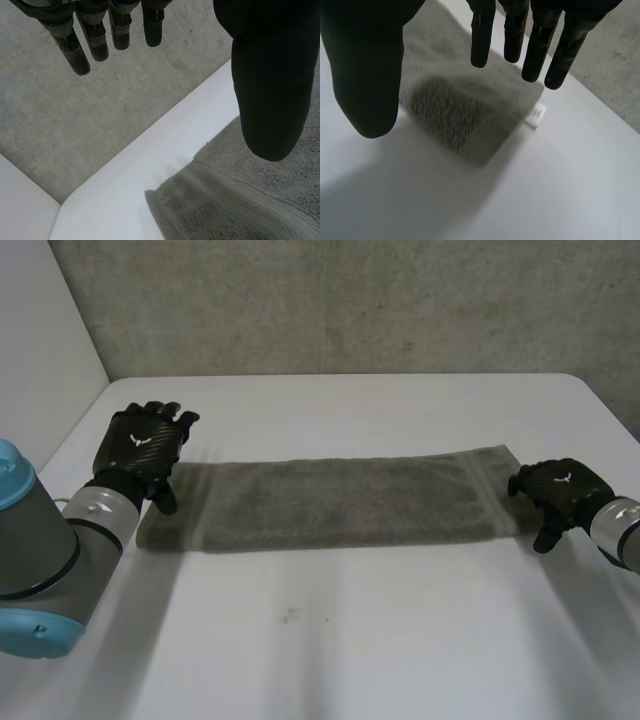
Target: Fold the towel.
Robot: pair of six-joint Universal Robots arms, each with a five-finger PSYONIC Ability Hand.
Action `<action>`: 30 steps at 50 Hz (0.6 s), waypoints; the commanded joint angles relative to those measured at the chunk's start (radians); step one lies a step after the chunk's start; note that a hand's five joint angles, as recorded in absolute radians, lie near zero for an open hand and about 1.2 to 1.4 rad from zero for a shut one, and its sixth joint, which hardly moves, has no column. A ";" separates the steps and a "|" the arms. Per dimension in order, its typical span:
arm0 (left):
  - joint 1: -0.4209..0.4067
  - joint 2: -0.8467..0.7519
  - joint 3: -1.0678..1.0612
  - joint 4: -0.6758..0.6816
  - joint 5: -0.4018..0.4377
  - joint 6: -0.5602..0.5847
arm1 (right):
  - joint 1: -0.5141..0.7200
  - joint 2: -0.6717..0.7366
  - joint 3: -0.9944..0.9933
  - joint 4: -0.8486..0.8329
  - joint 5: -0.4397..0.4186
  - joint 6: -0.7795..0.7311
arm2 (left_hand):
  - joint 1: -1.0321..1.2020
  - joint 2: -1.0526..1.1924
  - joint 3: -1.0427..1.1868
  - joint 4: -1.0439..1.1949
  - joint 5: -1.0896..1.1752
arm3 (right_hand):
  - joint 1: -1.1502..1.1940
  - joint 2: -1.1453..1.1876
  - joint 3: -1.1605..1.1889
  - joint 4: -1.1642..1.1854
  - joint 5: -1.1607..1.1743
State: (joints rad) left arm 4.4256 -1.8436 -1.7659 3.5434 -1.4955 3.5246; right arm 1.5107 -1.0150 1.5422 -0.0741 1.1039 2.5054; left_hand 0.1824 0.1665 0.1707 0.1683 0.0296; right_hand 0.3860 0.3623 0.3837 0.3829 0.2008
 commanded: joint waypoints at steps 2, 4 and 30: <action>0.000 -0.009 -0.003 0.000 0.000 -0.003 | -0.018 0.087 -0.031 -0.073 0.002 -0.042 | -0.008 0.008 0.004 0.006 -0.030 | 0.253 0.277 0.256 0.256 0.264; 0.000 -0.009 -0.003 0.000 0.000 -0.003 | -0.018 0.096 -0.033 -0.092 0.002 -0.042 | -0.008 0.008 0.004 0.006 -0.030 | 0.289 0.313 0.291 0.292 0.300; -0.008 -0.002 -0.021 0.000 -0.005 -0.003 | -0.219 0.010 -0.112 -0.141 0.174 -0.198 | -0.008 0.008 0.004 0.006 -0.030 | 1.010 1.034 1.013 1.013 1.021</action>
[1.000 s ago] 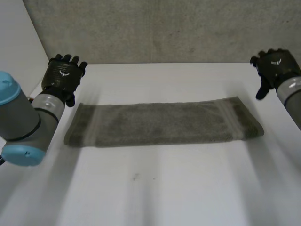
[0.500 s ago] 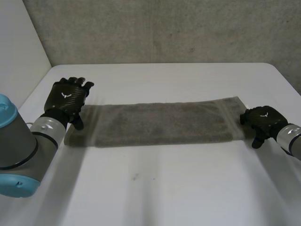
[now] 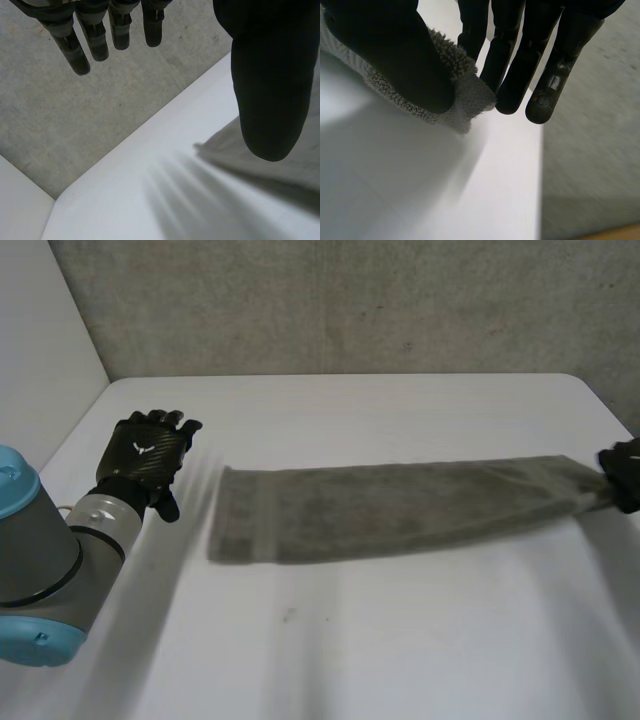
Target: Fold the towel.
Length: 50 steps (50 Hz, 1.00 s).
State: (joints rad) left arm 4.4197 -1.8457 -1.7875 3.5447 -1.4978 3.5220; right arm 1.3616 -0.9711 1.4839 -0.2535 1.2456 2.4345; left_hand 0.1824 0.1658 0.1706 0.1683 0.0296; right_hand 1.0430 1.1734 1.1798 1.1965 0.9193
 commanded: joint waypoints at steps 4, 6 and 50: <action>-0.003 0.003 0.000 -0.003 -0.006 -0.002 | -0.059 -0.047 -0.083 0.039 0.038 -0.149 | -0.008 0.009 0.004 0.006 -0.030 | 0.353 0.223 0.216 0.200 0.302; -0.003 0.003 0.000 -0.004 -0.006 -0.002 | -0.047 -0.054 -0.103 0.039 0.040 -0.141 | -0.008 0.009 0.004 0.006 -0.030 | 0.353 0.223 0.216 0.200 0.302; -0.158 -0.125 0.204 -0.003 -0.013 -0.118 | 0.679 -0.107 -0.007 0.046 -0.035 0.298 | -0.001 0.015 0.011 0.013 -0.023 | -0.868 -0.999 -1.005 -1.022 -0.919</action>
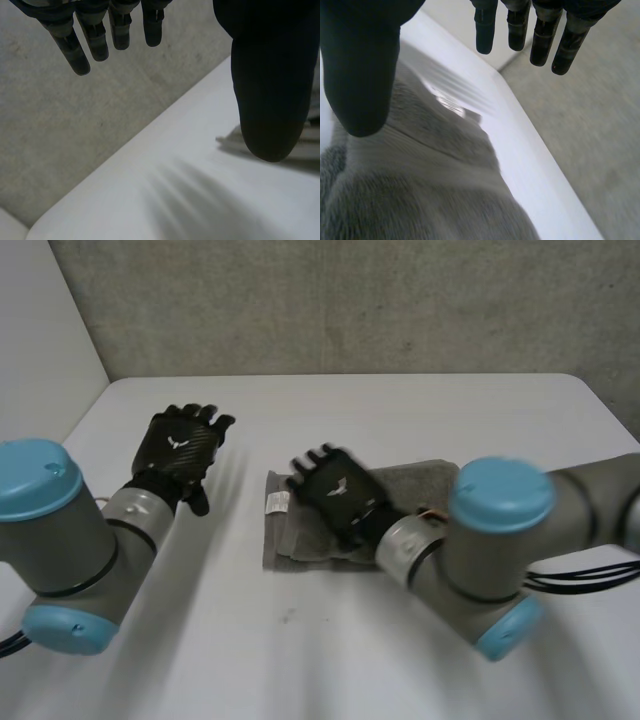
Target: Fold the towel.
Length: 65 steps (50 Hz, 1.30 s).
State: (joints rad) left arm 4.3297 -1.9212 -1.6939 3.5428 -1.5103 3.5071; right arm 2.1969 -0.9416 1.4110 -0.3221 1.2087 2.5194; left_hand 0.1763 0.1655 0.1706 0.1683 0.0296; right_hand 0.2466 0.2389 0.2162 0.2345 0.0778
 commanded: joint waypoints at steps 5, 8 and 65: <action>-0.130 -0.130 0.191 -0.002 -0.001 -0.165 | -0.323 -0.190 0.155 0.221 -0.023 0.312 | 0.022 0.033 0.028 0.031 -0.005 | -0.072 -0.064 -0.042 -0.060 -0.078; -0.172 -0.198 0.235 -0.004 -0.010 -0.165 | -0.396 -0.192 0.216 0.235 -0.034 0.273 | 0.022 0.033 0.028 0.031 -0.005 | -0.072 -0.064 -0.042 -0.060 -0.078; -0.102 0.048 0.060 0.001 -0.106 -0.169 | 0.055 -0.058 -0.029 0.037 0.028 0.232 | 0.008 0.019 0.014 0.016 -0.020 | -0.071 -0.063 -0.040 -0.059 -0.076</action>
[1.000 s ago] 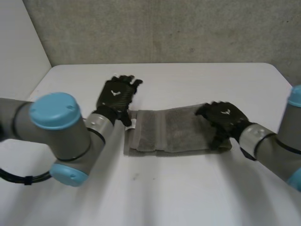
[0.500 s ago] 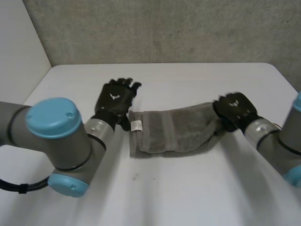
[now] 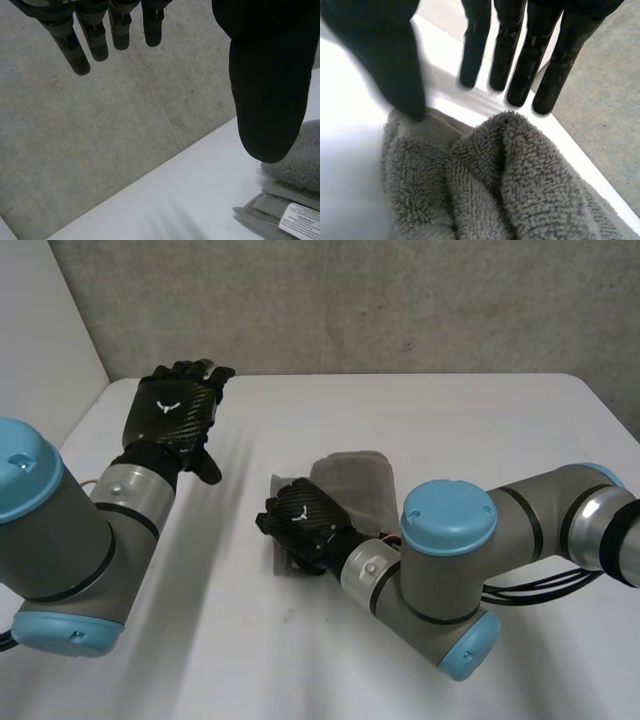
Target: Fold the towel.
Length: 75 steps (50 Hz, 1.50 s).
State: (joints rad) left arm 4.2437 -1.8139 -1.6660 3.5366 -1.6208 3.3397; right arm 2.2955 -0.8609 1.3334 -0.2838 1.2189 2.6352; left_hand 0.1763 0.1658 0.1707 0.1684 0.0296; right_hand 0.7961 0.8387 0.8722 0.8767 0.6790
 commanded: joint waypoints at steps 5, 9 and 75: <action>-0.047 -0.140 0.118 0.007 0.001 -0.006 | -0.172 -0.244 0.122 0.000 0.007 0.282 | 0.014 0.024 0.019 0.022 -0.014 | -0.620 -0.663 -0.696 -0.701 -0.678; -0.090 -0.185 0.182 0.007 0.002 -0.012 | -0.253 -0.314 0.167 0.000 0.022 0.394 | 0.020 0.030 0.025 0.027 -0.008 | -0.622 -0.664 -0.698 -0.702 -0.679; -0.140 -0.391 0.233 -0.093 0.001 0.060 | -0.248 0.034 -0.220 0.291 0.014 0.397 | 0.034 0.045 0.040 0.042 0.006 | -0.622 -0.664 -0.698 -0.702 -0.679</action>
State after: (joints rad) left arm 4.0926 -2.2875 -1.4371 3.4491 -1.6195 3.4009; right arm 2.0504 -0.7522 1.1157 0.0099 1.2317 3.0402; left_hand 0.1907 0.1941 0.1935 0.1934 0.0296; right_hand 0.2490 0.2418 0.2075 0.2359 0.0676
